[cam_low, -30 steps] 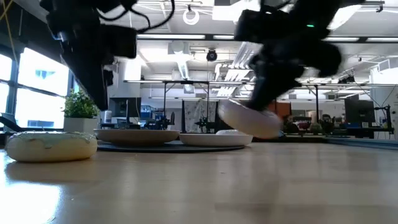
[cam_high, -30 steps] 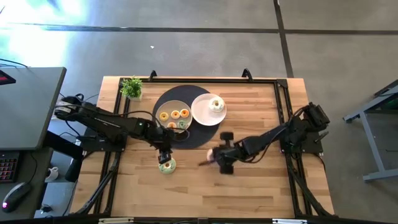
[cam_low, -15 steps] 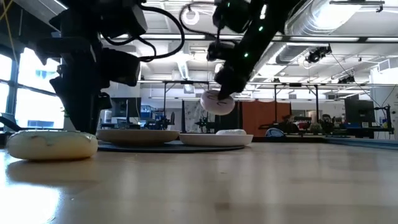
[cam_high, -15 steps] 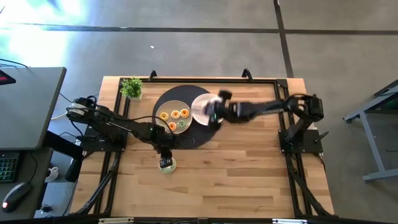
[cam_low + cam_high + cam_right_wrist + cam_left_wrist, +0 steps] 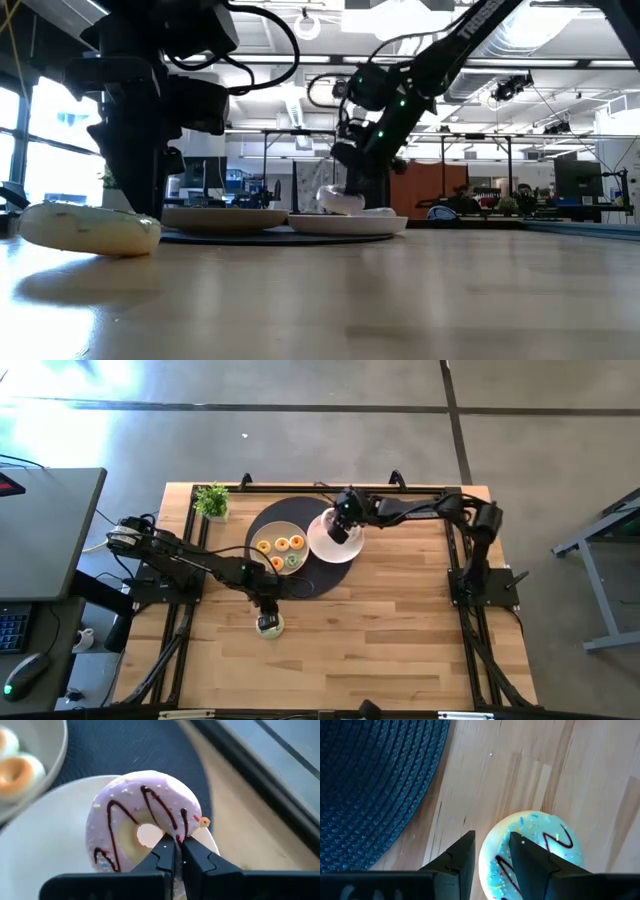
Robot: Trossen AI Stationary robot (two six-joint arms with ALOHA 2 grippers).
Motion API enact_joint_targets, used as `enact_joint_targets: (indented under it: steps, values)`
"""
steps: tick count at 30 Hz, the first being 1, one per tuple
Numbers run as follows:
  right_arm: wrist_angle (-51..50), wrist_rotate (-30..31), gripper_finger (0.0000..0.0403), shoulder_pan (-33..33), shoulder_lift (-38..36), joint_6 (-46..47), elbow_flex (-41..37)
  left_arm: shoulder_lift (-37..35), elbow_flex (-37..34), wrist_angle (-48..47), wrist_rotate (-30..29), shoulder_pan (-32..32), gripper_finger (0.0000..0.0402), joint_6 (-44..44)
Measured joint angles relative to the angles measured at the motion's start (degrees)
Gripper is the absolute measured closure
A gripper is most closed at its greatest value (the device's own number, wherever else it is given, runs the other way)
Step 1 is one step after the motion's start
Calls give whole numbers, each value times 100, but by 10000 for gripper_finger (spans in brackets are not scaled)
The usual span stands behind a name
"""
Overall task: Pick & Place donuts
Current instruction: Put the large purple donut on the white plate
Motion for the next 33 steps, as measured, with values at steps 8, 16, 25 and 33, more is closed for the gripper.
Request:
enact_joint_targets:
  steps: [8,16,25,33]
  values:
    - [571,-65,377,10,179,-357,0,0,0,12,0,0,282,-7]
    - [281,-87,342,12,168,-575,0,0,0,12,-4,0,282,-9]
    - [212,-170,294,12,166,-400,0,0,0,14,-10,0,282,-12]
    - [203,-395,284,12,164,-400,0,0,0,17,-13,0,282,-15]
